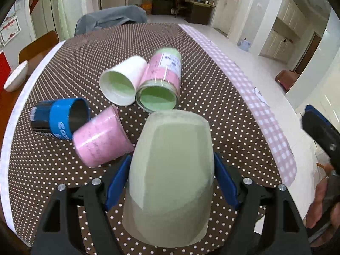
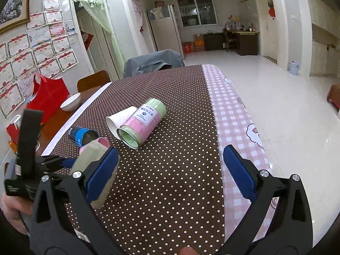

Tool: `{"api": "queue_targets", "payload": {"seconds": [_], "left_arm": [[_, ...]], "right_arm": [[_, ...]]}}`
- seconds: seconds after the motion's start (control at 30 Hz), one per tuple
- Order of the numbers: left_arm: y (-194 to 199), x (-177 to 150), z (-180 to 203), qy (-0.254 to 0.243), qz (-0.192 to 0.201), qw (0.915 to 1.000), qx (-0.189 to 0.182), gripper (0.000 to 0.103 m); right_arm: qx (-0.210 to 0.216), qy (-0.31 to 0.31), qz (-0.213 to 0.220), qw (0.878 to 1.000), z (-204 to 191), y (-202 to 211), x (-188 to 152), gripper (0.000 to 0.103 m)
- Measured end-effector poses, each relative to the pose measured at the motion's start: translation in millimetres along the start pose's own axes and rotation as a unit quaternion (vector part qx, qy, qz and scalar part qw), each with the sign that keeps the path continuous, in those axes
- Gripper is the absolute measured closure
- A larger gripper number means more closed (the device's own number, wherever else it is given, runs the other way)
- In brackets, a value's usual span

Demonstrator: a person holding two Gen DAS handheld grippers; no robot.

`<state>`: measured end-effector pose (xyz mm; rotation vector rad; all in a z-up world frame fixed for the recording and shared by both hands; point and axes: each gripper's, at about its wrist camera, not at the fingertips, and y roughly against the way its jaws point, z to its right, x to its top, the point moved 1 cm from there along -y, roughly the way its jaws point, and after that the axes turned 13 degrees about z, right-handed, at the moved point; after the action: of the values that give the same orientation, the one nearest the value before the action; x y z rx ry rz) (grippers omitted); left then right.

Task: Flip cup upside down
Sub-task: 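Lower the pale green cup onto the table and open the left tool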

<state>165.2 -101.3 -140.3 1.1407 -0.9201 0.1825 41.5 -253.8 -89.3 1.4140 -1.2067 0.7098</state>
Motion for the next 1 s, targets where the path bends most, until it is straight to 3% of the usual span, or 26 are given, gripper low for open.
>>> {"api": "queue_targets", "payload": {"seconds": [0.23, 0.6, 1.0], "left_arm": [[-17, -2, -7, 0.011, -0.011, 0.9996, 0.022, 0.027], [35, 8, -3, -0.015, 0.058, 0.9968, 0.053, 0.027], [96, 11, -18, -0.002, 0.128, 0.9862, 0.104, 0.027]], "right_arm": [[0.001, 0.000, -0.009, 1.000, -2, -3, -4, 0.006], [0.021, 0.002, -0.010, 1.000, -16, -3, 1, 0.006], [0.051, 0.015, -0.014, 0.998, -43, -6, 11, 0.006]]}}
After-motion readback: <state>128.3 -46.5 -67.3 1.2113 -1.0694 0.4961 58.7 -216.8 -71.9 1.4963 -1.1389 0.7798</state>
